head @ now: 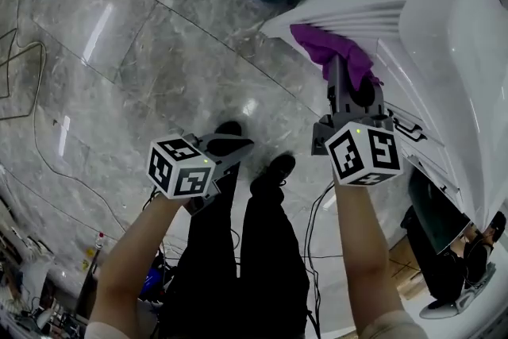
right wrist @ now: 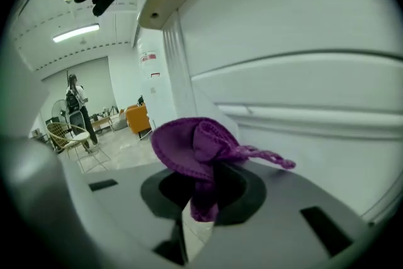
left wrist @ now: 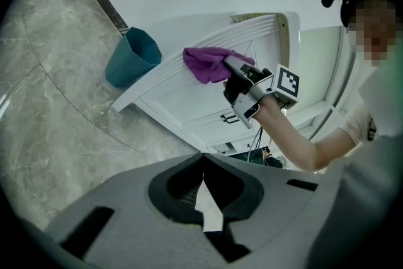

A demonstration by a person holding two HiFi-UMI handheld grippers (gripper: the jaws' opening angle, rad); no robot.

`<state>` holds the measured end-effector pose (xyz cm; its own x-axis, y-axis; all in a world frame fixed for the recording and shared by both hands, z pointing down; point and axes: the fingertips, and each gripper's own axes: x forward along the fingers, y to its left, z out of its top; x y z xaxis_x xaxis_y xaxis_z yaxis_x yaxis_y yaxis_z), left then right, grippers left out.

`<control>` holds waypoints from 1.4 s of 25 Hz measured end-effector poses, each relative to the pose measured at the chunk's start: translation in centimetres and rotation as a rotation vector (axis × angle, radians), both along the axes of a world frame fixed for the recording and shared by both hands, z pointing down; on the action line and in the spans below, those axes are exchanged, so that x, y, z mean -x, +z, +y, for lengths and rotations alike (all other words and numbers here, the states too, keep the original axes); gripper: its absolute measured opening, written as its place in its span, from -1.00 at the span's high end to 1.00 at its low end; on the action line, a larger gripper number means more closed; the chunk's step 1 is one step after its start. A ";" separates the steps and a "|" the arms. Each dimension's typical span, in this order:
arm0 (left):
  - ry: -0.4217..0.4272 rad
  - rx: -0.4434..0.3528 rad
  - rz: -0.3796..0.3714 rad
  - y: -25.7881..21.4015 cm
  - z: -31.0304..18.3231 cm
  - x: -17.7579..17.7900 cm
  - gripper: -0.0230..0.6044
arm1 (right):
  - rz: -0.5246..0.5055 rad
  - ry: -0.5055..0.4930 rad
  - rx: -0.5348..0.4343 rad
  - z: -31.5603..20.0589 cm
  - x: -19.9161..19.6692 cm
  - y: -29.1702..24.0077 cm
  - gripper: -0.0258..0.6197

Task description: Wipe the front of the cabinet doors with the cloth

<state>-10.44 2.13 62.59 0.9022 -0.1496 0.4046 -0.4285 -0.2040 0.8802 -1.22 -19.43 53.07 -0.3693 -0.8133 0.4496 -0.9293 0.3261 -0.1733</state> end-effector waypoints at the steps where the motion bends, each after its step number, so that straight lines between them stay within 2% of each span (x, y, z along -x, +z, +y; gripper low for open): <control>1: -0.001 0.005 0.000 0.2 0.2 0.0 0.86 | 0.016 -0.006 0.016 0.0 0.0 1.2 0.73; 8: -0.017 0.036 0.002 1.9 1.5 0.7 0.86 | 0.136 -0.043 0.144 0.3 0.4 9.8 0.73; 20: -0.044 0.073 0.002 6.1 2.2 0.2 0.86 | 0.262 -0.067 0.330 0.7 0.4 23.5 0.73; 26: -0.080 0.097 0.016 6.6 2.9 0.4 0.86 | 0.363 -0.123 0.435 0.7 0.2 29.6 0.74; 30: -0.097 0.113 0.003 6.9 3.8 0.9 0.86 | 0.370 -0.104 0.532 0.7 0.1 32.7 0.74; 33: -0.093 0.112 -0.011 6.6 4.1 1.2 0.86 | 0.328 -0.054 0.616 0.8 0.3 33.6 0.74; 35: -0.087 0.103 -0.022 6.1 4.1 1.5 0.86 | 0.302 -0.058 0.648 1.2 0.8 32.9 0.74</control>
<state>-11.96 6.25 68.65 0.8782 -0.1836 0.4416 -0.4603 -0.0740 0.8847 -2.04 -18.25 86.01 -0.1873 -0.3311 0.9248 -0.9514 0.2953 -0.0870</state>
